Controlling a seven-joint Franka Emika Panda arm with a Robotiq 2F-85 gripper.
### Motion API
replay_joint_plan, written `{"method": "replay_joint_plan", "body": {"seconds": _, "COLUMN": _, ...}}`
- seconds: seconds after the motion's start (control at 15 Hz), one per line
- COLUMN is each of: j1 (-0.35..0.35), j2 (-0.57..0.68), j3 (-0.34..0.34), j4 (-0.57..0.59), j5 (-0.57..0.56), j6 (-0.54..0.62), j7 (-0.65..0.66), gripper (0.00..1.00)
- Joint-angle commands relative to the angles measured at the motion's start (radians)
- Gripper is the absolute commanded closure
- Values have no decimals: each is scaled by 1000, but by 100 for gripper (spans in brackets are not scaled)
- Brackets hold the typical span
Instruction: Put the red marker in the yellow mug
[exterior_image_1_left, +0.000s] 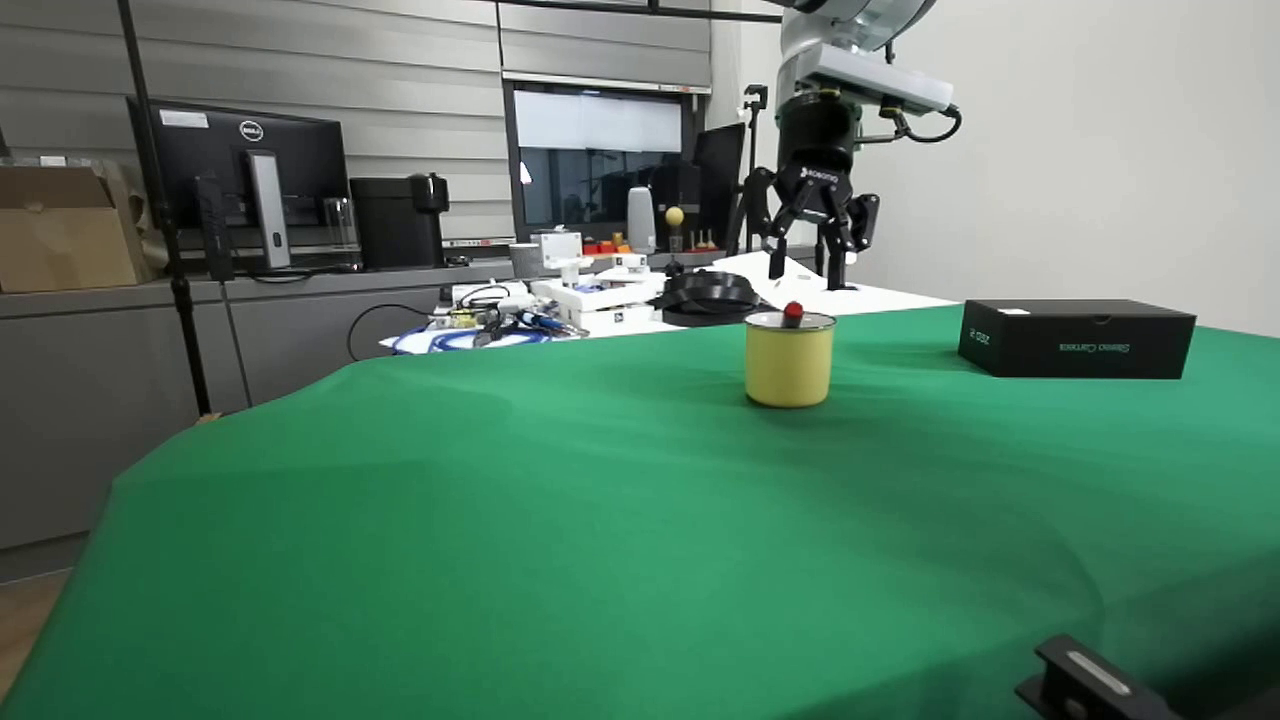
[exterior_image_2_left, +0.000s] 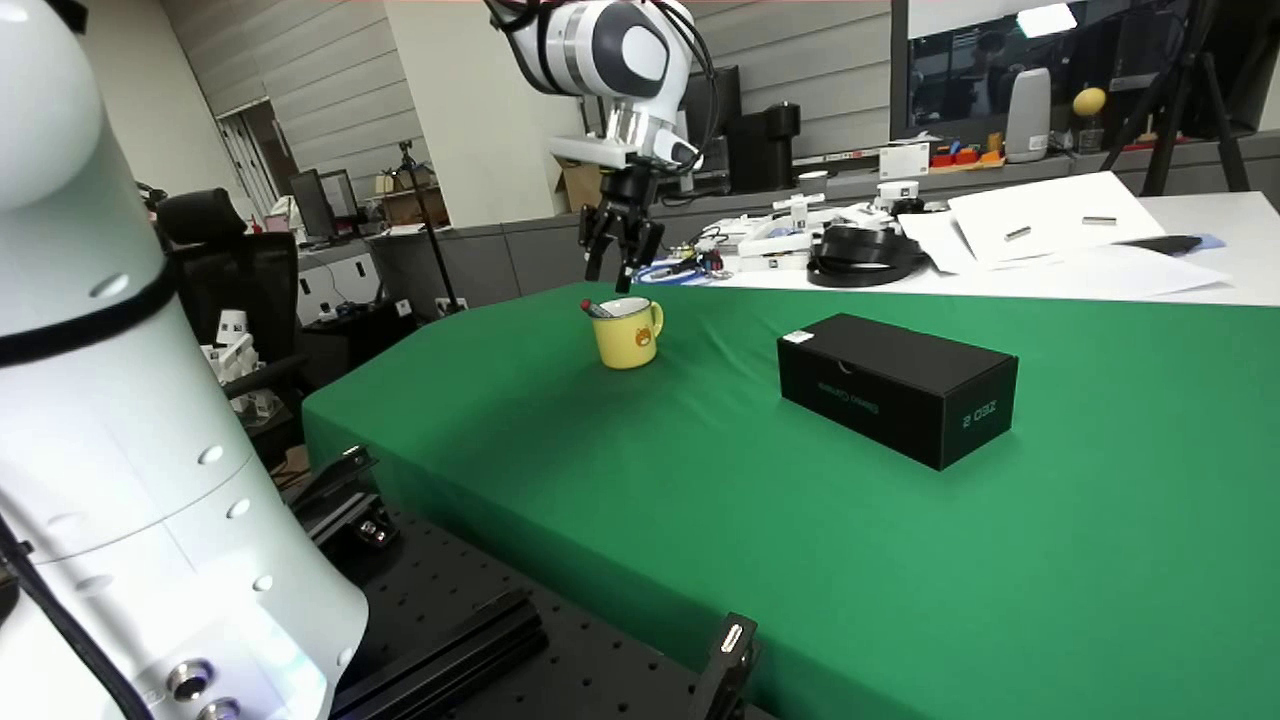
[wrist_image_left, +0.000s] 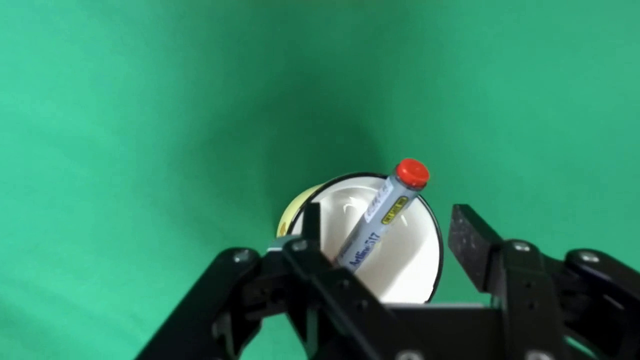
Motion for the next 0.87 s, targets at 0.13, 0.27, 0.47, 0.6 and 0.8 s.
{"method": "replay_joint_plan", "body": {"seconds": 0.13, "j1": 51, "j2": -108, "j3": 14, "j4": -48, "j5": -57, "j6": 11, "j7": 50, "gripper": 0}}
{"method": "replay_joint_plan", "body": {"seconds": 0.27, "j1": 70, "j2": -173, "j3": 21, "j4": -86, "j5": -86, "j6": 10, "j7": 61, "gripper": 0}}
{"method": "replay_joint_plan", "body": {"seconds": 0.47, "j1": 100, "j2": -280, "j3": 42, "j4": -172, "j5": -120, "j6": 24, "j7": 66, "gripper": 0}}
{"method": "replay_joint_plan", "body": {"seconds": 0.6, "j1": 88, "j2": -215, "j3": 44, "j4": -105, "j5": -102, "j6": 2, "j7": 35, "gripper": 0}}
{"method": "replay_joint_plan", "body": {"seconds": 0.8, "j1": 97, "j2": -265, "j3": 49, "j4": -152, "j5": -110, "j6": 10, "j7": 40, "gripper": 0}}
